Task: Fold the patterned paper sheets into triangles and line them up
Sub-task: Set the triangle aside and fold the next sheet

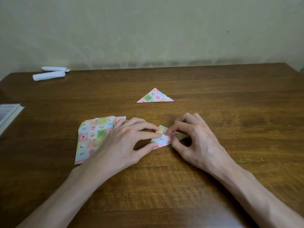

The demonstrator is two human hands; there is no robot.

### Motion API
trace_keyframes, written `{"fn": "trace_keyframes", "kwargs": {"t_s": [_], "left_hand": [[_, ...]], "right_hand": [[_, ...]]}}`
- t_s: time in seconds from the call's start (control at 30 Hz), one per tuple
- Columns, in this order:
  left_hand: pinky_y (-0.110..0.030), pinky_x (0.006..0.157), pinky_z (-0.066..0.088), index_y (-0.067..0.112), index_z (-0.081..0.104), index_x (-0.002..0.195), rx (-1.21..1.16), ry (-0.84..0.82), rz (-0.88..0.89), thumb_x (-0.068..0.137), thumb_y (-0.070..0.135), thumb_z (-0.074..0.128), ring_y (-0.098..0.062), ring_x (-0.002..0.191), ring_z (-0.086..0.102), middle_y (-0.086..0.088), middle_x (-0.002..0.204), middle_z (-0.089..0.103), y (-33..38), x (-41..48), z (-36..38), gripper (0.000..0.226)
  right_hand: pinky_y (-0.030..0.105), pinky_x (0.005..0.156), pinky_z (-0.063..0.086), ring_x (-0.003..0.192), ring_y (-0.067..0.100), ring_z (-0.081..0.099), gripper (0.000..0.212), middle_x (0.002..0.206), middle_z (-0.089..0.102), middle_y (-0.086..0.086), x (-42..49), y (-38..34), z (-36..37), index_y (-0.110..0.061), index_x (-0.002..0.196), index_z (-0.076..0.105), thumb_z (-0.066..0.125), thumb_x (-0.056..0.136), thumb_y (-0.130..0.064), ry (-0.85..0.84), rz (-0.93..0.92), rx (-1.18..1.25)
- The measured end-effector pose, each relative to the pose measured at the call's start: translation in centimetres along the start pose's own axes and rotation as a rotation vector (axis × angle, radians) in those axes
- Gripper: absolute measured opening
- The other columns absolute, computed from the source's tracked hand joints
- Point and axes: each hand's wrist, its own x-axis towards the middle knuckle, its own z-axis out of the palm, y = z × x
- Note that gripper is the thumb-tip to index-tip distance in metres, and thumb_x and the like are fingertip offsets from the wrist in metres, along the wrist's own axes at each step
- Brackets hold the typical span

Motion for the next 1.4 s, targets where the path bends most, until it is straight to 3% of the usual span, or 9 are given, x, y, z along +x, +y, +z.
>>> {"fn": "trace_keyframes", "kwargs": {"t_s": [0.3,0.5,0.63,0.77,0.9,1.07,1.23,1.4], "left_hand": [[-0.043,0.109,0.036,0.050,0.067,0.128,-0.036,-0.028,-0.031,0.091,0.068,0.052,0.007,0.129,0.044,0.040,0.129,0.059,-0.3,0.4,-0.4,0.045],[-0.026,0.110,0.022,0.066,0.051,0.133,-0.136,-0.186,-0.071,0.094,0.047,0.067,0.022,0.133,0.025,0.044,0.132,0.042,-1.0,0.0,-2.0,0.046],[-0.032,0.115,0.025,0.071,0.047,0.132,-0.140,-0.204,-0.094,0.094,0.050,0.064,0.013,0.136,0.028,0.037,0.137,0.039,-0.9,-0.2,-2.2,0.047],[-0.034,0.119,0.023,0.057,0.053,0.130,-0.156,-0.199,-0.064,0.095,0.039,0.068,0.020,0.136,0.026,0.046,0.136,0.037,-0.7,-0.3,-2.5,0.042],[-0.034,0.120,0.025,0.050,0.055,0.132,-0.166,-0.187,-0.061,0.093,0.032,0.072,0.015,0.138,0.030,0.044,0.139,0.039,-0.3,-0.2,-2.7,0.046],[-0.032,0.120,0.025,0.054,0.052,0.133,-0.164,-0.189,-0.075,0.091,0.036,0.072,0.015,0.139,0.030,0.044,0.137,0.040,-0.3,-0.3,-2.7,0.050],[-0.040,0.122,0.026,0.059,0.047,0.135,-0.166,-0.206,-0.099,0.089,0.042,0.072,0.008,0.142,0.031,0.038,0.140,0.042,-0.4,-0.4,-2.6,0.055],[-0.037,0.120,0.029,0.056,0.052,0.130,-0.179,-0.146,-0.098,0.092,0.041,0.066,0.008,0.139,0.034,0.036,0.135,0.048,-0.3,-0.3,-2.4,0.043]], "right_hand": [[0.030,0.087,0.035,0.100,0.008,0.046,0.036,0.103,0.051,-0.021,0.4,-0.6,1.2,-0.038,0.093,0.064,0.059,0.075,-0.070,0.009,0.065,-0.010],[0.027,0.086,0.026,0.107,0.004,0.040,0.038,0.107,0.046,-0.025,0.4,-0.5,1.3,-0.043,0.097,0.062,0.054,0.075,-0.072,-0.031,0.075,-0.021],[0.027,0.087,0.026,0.106,0.006,0.040,0.039,0.107,0.045,-0.024,0.0,-1.1,1.7,-0.040,0.098,0.060,0.055,0.075,-0.072,0.011,0.074,-0.072],[0.027,0.087,0.025,0.107,0.010,0.041,0.045,0.110,0.048,-0.020,0.0,-1.5,2.1,-0.039,0.098,0.058,0.058,0.072,-0.076,0.025,0.083,-0.140],[0.027,0.087,0.024,0.109,0.012,0.042,0.046,0.110,0.048,-0.020,0.2,-1.6,2.2,-0.038,0.097,0.057,0.058,0.071,-0.075,0.026,0.088,-0.148],[0.035,0.093,0.034,0.111,0.013,0.042,0.054,0.111,0.048,-0.017,-0.1,-2.1,2.3,-0.033,0.098,0.055,0.057,0.071,-0.080,0.042,0.081,-0.180],[0.033,0.093,0.031,0.113,0.013,0.040,0.057,0.111,0.047,-0.018,0.1,-2.3,2.2,-0.034,0.097,0.053,0.057,0.067,-0.082,0.019,0.107,-0.165],[0.033,0.094,0.029,0.116,0.012,0.039,0.060,0.114,0.047,-0.017,0.1,-2.2,2.3,-0.034,0.098,0.054,0.052,0.068,-0.085,-0.001,0.115,-0.157]]}}
